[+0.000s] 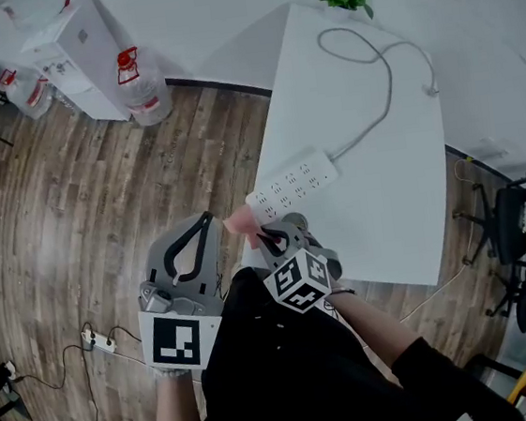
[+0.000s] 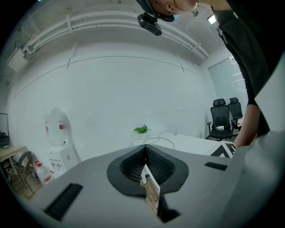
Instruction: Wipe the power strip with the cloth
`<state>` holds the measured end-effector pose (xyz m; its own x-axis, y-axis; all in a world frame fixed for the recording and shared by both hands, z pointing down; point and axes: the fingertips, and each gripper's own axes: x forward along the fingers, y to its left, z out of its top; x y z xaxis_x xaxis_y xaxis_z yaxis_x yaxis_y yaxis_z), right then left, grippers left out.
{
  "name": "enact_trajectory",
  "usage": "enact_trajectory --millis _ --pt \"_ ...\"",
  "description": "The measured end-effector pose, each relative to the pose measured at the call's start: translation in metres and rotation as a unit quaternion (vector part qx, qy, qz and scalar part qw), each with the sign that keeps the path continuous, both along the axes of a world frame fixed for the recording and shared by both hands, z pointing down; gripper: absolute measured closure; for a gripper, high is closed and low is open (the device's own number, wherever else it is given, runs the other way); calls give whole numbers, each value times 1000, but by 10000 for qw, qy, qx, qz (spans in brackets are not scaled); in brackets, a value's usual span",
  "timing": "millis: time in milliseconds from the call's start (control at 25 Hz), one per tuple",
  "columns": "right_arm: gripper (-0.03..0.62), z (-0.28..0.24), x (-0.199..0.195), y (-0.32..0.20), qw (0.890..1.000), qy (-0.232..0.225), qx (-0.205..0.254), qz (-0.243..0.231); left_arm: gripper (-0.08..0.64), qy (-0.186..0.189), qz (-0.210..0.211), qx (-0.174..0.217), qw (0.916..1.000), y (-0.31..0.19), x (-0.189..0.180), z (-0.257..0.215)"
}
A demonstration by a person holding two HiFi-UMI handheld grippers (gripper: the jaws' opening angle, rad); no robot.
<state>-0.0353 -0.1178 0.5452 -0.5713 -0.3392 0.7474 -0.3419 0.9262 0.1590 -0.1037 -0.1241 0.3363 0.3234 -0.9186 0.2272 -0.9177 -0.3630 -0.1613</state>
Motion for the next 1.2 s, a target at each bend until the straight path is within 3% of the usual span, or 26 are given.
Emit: enact_trajectory --millis 400,1200 --pt "541 24 15 -13 9986 151 -275 425 546 -58 -14 16 10000 3 -5 -3" --pt "541 27 52 -51 9923 347 -182 1173 546 -50 85 -19 9999 2 0 1"
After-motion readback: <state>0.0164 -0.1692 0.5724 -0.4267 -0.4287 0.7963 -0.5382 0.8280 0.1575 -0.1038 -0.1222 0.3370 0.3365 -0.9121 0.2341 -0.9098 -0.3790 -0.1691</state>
